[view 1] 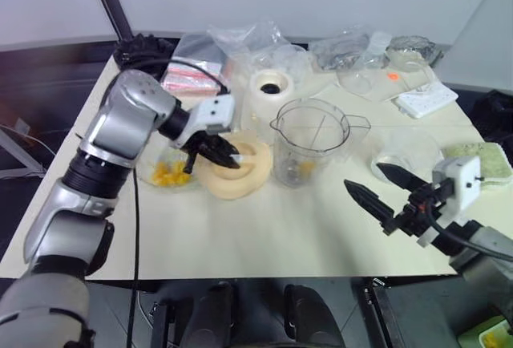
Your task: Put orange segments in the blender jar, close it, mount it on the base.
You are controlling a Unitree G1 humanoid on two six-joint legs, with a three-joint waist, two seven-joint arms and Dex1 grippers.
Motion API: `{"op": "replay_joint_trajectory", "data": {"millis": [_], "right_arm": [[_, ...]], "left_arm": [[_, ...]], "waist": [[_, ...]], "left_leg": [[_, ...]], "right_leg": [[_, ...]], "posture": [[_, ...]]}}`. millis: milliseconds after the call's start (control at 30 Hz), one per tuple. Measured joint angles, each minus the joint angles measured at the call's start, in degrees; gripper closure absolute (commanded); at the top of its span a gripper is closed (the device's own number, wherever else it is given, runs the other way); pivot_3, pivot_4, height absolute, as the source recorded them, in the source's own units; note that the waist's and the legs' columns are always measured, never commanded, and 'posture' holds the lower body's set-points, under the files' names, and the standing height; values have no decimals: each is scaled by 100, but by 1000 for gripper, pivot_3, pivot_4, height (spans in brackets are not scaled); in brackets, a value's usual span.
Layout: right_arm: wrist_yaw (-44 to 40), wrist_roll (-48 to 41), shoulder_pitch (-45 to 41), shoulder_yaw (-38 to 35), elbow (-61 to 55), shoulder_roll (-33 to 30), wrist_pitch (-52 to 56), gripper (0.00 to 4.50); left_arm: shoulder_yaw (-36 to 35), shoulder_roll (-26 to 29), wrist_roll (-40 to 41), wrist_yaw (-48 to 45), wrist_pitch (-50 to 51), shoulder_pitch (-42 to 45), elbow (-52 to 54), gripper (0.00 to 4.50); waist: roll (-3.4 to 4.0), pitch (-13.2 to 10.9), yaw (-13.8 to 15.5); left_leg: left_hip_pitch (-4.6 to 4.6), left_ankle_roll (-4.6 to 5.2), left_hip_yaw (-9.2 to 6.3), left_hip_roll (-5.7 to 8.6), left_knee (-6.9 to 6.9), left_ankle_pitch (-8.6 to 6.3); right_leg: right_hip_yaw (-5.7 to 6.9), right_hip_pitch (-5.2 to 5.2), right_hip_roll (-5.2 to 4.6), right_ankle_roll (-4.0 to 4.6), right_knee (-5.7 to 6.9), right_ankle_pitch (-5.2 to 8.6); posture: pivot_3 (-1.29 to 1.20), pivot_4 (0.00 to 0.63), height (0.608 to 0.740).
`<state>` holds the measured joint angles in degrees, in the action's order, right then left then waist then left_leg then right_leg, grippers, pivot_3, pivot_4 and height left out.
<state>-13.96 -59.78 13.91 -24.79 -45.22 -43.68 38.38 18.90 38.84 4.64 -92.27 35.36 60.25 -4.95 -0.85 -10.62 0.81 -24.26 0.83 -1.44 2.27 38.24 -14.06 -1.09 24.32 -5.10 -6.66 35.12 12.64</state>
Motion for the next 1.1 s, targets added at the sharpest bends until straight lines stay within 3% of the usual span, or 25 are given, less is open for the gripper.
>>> {"op": "replay_joint_trajectory", "data": {"millis": [200,433,567,700,1100], "right_arm": [[-136,122,-39,17,170,22,2,0],[-171,551,-353,267,391,261,-26,0],[-181,1050,-779,647,710,482,-208,0],[-182,1459,-974,873,937,704,-311,0],[35,2120,-784,1272,884,1477,-483,0]], "left_arm": [[-12,-25,280,33,87,1333,-980,4254],[-16,-1380,-250,884,-1310,3406,-4295,4254],[83,-2216,-599,1165,-2118,3526,-5613,4254],[85,-2639,-846,1242,-2580,3553,-6326,4254],[-9,-3355,-1290,1332,-3021,3720,-6969,4254]], "waist": [[-3,-2,2],[-11,-6,-8],[-12,-8,-26],[-12,-9,-17],[-11,-9,-17]], "left_leg": [[1,2,0,1,3,1],[-5,11,5,9,6,-4],[-7,12,9,6,6,-5],[-10,12,5,4,4,-5],[-12,12,3,9,6,-5]], "right_leg": [[1,1,12,-4,10,0],[-2,-2,9,-36,2,-4],[-3,13,13,-38,16,-5],[-2,22,17,-39,30,-6],[-5,21,14,-47,30,-11]], "posture": [[0,150,740],[0,150,740],[0,150,740],[0,150,740],[0,150,740]]}}
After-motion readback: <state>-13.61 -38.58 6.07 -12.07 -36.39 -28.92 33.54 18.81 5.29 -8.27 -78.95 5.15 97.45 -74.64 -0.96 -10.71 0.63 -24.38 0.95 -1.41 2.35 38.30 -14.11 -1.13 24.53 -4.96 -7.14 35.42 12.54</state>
